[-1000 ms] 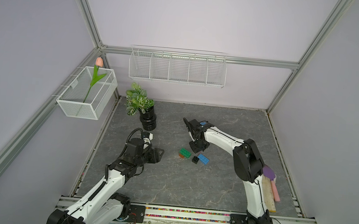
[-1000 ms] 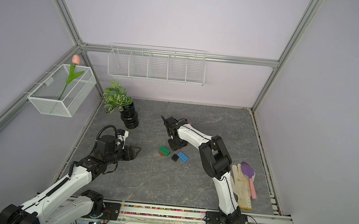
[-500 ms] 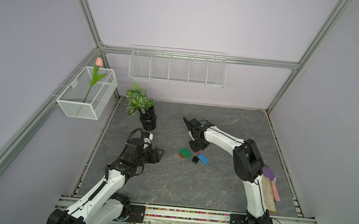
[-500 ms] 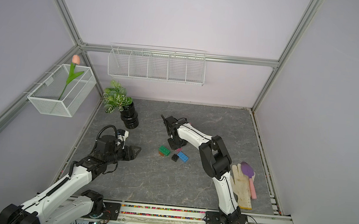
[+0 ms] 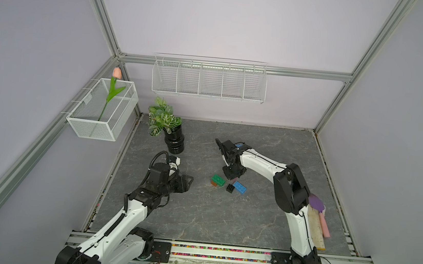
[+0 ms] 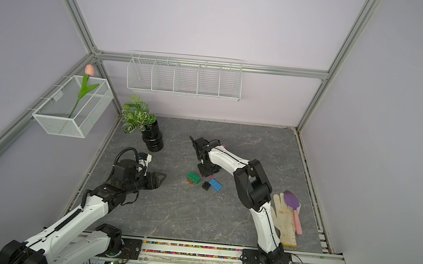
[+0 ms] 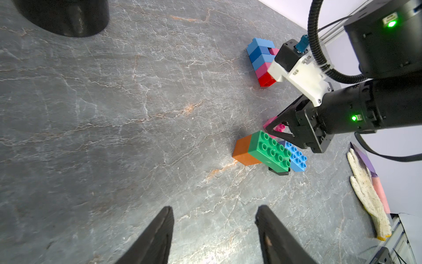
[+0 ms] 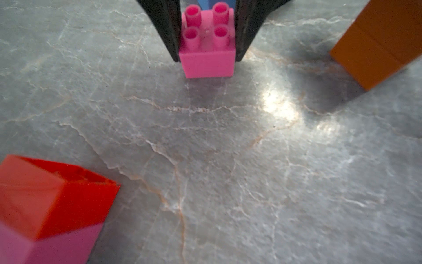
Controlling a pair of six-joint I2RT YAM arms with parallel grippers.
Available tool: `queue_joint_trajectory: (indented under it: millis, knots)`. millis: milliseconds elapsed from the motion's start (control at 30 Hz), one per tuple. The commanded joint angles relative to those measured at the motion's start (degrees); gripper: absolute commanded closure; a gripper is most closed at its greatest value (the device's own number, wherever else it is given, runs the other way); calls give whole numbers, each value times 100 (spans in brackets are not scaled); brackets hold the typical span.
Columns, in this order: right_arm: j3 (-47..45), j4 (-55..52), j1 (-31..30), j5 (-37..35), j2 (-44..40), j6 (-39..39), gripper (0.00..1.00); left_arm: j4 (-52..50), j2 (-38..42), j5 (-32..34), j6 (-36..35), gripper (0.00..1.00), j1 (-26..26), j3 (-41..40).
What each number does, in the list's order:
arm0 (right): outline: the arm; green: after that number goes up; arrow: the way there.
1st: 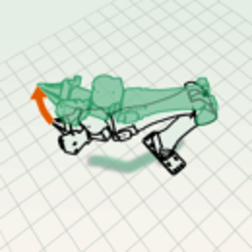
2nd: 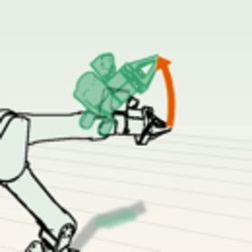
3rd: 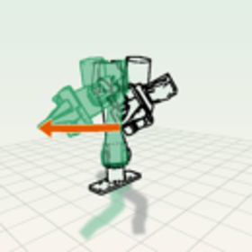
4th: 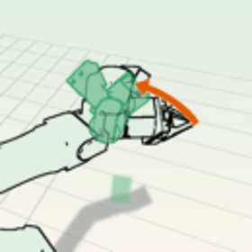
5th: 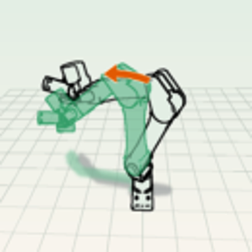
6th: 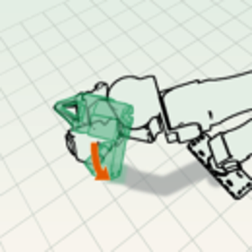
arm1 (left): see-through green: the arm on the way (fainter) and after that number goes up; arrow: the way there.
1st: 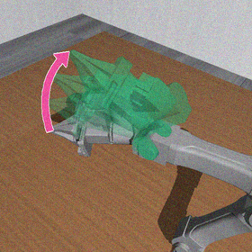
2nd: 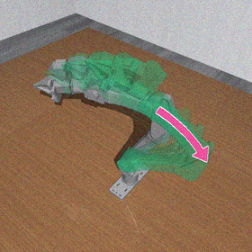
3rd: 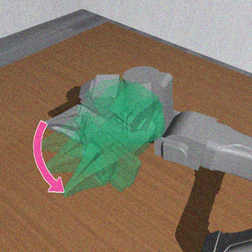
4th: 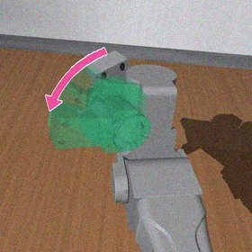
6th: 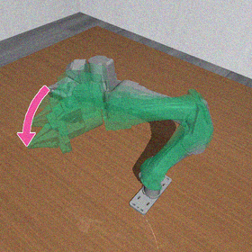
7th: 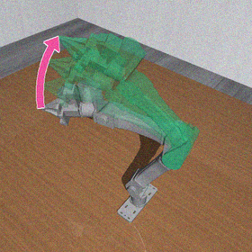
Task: Assemble the letter p with lego
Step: Pick up the lego brick from the center of the board, then assemble the lego brick with the lego brick.
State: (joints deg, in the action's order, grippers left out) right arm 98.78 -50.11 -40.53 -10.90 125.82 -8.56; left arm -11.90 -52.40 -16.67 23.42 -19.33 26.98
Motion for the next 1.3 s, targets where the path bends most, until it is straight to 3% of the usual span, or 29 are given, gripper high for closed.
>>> queue_joint_trajectory:
  millis: [0,433,733,1267]
  knots:
    - [66,-229,-24,-9,-343,76,74,-23,-1,73,-79,39,30,-44]
    - [640,-927,-665,46,-1024,1185,76,102,40,-103,-206,39,29,-112]
    - [1061,-996,-1024,316,-581,1678,76,109,64,-150,-247,39,29,-131]
    - [1270,-999,-1088,527,-85,2005,76,109,85,-150,-263,39,26,-142]
